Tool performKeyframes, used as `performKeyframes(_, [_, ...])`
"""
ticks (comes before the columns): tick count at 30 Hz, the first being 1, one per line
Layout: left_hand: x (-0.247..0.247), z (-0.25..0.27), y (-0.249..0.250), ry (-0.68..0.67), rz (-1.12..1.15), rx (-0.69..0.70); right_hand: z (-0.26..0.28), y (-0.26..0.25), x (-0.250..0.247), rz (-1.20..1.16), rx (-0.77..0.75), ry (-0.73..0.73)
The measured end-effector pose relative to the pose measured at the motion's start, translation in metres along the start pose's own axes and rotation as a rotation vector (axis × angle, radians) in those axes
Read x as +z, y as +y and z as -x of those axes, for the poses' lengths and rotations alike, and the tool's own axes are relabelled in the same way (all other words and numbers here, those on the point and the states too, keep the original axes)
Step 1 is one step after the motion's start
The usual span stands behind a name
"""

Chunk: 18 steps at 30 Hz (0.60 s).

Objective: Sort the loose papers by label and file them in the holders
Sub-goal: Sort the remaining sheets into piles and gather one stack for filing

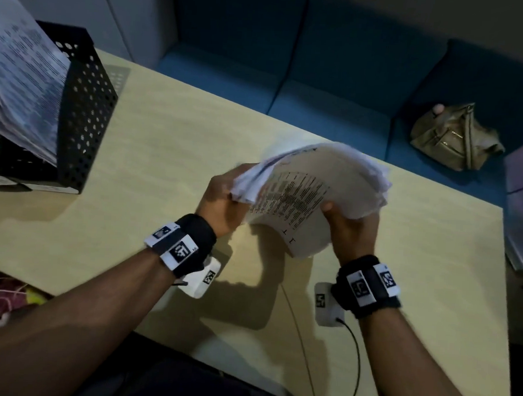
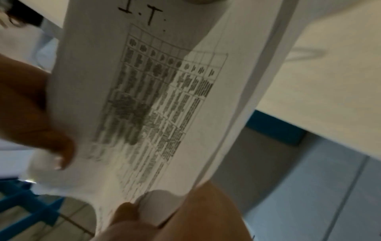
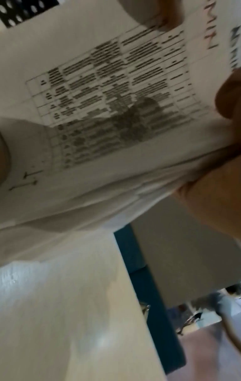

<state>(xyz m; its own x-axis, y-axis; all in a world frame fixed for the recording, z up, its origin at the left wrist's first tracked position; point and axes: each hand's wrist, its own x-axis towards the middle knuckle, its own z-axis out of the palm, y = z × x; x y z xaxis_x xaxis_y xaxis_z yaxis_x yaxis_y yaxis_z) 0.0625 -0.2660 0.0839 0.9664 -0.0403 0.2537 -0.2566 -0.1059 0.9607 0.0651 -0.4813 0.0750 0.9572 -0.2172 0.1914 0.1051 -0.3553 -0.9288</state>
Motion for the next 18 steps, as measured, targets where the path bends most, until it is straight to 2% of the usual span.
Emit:
performKeyframes(1, [0.007,-0.002,0.005,-0.083,0.092,-0.036,0.002,0.003,0.006,0.042,0.079,-0.017])
performKeyframes(2, [0.014,-0.005,0.014,-0.144,0.304,-0.299,0.003,0.004,0.011,0.094,0.086,-0.014])
performKeyframes(3, [0.016,-0.005,0.008,-0.011,0.453,-0.433,0.002,0.005,0.014,0.132,0.059,0.009])
performKeyframes(4, [0.02,-0.006,0.011,0.097,0.579,-0.475,0.002,0.003,0.017,0.144,0.05,0.041])
performKeyframes(5, [0.024,-0.004,0.013,0.139,0.619,-0.389,0.001,0.003,0.018,0.131,0.08,0.076])
performKeyframes(7, [0.019,-0.002,0.009,0.184,0.949,-0.519,0.002,0.006,0.021,0.091,0.128,0.099])
performKeyframes(8, [0.018,0.0,0.004,0.236,1.016,-0.587,0.004,0.011,0.022,0.091,0.143,0.081])
performKeyframes(10, [0.013,0.008,-0.002,0.261,1.001,-0.627,0.009,0.022,0.026,0.092,0.19,0.032])
performKeyframes(13, [0.009,0.009,-0.003,0.185,0.895,-0.57,0.005,0.031,0.027,0.075,0.254,0.004])
performKeyframes(14, [0.006,0.008,-0.001,0.171,0.907,-0.608,0.002,0.029,0.027,0.077,0.266,0.002])
performKeyframes(17, [-0.015,0.002,0.01,0.327,0.78,-0.685,-0.013,0.01,0.035,0.08,0.259,-0.054])
performKeyframes(18, [-0.026,0.002,0.009,0.379,0.713,-0.673,-0.018,0.001,0.039,0.073,0.238,-0.096])
